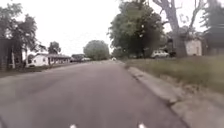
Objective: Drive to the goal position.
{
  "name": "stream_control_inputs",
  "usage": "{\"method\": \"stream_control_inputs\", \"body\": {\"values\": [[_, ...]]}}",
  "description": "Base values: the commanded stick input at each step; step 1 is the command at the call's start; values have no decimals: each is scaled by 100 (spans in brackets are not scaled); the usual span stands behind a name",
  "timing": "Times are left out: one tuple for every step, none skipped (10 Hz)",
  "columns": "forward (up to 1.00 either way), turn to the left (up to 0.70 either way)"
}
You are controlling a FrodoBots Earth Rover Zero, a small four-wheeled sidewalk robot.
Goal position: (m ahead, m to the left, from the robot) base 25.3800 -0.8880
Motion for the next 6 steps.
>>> {"method": "stream_control_inputs", "body": {"values": [[100, 0], [100, 0], [100, 0], [100, 0], [100, 0], [100, 0]]}}
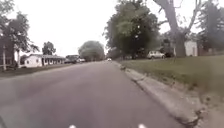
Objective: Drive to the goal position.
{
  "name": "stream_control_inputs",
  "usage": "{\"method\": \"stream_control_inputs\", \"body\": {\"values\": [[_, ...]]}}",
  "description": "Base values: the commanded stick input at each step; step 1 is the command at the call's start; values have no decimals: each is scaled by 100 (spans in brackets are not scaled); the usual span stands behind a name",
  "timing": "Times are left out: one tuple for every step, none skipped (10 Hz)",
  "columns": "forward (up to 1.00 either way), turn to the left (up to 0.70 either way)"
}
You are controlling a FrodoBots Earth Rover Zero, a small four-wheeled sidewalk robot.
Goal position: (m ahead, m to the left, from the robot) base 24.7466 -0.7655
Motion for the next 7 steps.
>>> {"method": "stream_control_inputs", "body": {"values": [[100, 0], [100, 0], [100, 0], [100, 0], [100, 0], [100, 0], [100, 0]]}}
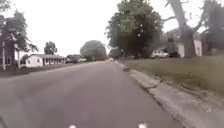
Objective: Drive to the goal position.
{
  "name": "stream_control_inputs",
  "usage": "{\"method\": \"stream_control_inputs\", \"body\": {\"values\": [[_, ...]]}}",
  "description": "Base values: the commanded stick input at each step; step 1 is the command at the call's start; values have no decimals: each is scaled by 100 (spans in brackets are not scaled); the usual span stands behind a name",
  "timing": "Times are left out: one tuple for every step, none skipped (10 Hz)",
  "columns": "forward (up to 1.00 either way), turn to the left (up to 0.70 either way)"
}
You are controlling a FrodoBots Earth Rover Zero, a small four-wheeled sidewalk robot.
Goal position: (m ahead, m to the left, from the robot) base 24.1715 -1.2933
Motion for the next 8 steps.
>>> {"method": "stream_control_inputs", "body": {"values": [[100, 0], [100, 0], [100, 0], [100, 0], [100, 0], [100, 0], [100, 0], [100, 0]]}}
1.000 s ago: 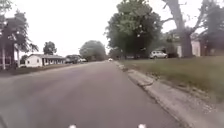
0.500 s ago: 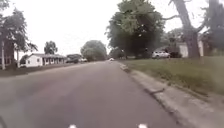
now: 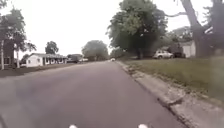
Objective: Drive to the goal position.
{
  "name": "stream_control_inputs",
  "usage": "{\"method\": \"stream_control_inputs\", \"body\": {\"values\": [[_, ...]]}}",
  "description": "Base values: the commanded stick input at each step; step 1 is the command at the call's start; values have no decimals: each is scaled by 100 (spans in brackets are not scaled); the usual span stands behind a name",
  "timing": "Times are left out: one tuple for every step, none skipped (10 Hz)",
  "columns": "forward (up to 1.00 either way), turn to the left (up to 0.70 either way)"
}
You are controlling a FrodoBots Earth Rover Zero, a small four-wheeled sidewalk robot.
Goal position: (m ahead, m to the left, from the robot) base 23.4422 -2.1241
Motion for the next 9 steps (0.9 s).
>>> {"method": "stream_control_inputs", "body": {"values": [[100, 0], [100, 0], [100, 0], [100, 0], [100, 0], [100, 0], [100, 0], [100, 0], [100, 0]]}}
